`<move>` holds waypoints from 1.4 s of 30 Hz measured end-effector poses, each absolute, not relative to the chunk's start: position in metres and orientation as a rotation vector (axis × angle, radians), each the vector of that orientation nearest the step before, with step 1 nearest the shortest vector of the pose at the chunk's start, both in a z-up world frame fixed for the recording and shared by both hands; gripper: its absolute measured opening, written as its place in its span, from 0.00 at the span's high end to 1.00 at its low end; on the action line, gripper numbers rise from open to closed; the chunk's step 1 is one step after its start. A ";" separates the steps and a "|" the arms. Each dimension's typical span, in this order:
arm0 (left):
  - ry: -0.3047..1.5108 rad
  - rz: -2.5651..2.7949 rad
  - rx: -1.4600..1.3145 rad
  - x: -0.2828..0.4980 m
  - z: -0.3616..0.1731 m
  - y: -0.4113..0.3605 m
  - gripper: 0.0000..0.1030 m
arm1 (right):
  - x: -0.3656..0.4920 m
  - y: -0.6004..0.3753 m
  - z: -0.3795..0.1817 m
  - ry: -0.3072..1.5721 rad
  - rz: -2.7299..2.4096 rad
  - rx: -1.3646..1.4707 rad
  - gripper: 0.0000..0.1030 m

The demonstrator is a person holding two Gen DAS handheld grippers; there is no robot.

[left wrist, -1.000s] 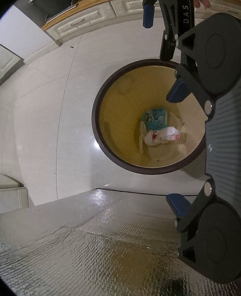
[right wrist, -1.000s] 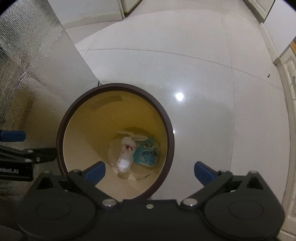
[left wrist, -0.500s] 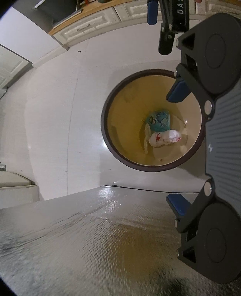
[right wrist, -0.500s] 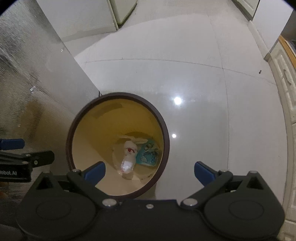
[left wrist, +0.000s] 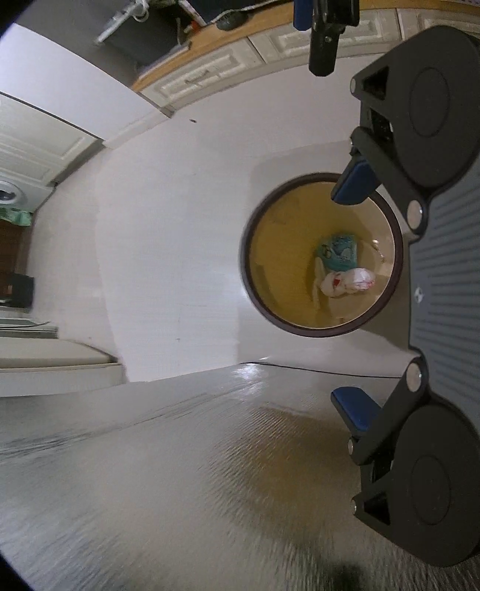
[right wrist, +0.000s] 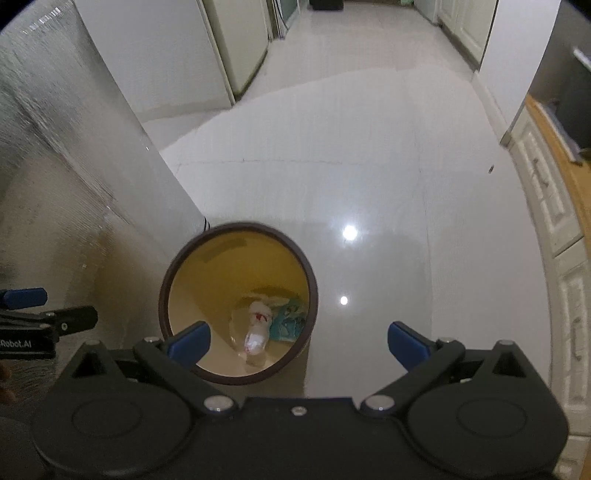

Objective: Collect trash
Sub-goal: 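Move both tools back toward the table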

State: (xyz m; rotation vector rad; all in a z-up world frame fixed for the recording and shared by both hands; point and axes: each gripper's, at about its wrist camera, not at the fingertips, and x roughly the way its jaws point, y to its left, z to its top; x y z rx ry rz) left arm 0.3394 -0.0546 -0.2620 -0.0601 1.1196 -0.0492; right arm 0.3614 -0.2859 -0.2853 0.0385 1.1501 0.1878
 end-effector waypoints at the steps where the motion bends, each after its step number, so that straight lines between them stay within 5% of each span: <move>1: 1.105 -0.049 -0.059 0.336 -0.255 -0.056 0.00 | 0.357 -0.288 -0.277 1.135 0.189 0.035 0.00; 27: 0.647 -0.053 -0.027 0.203 -0.050 -0.073 0.00 | 0.246 -0.328 -0.096 0.650 0.192 0.062 0.00; 42: 0.398 0.068 0.015 0.110 0.051 -0.022 0.00 | 0.201 -0.273 -0.023 0.359 0.353 0.057 0.00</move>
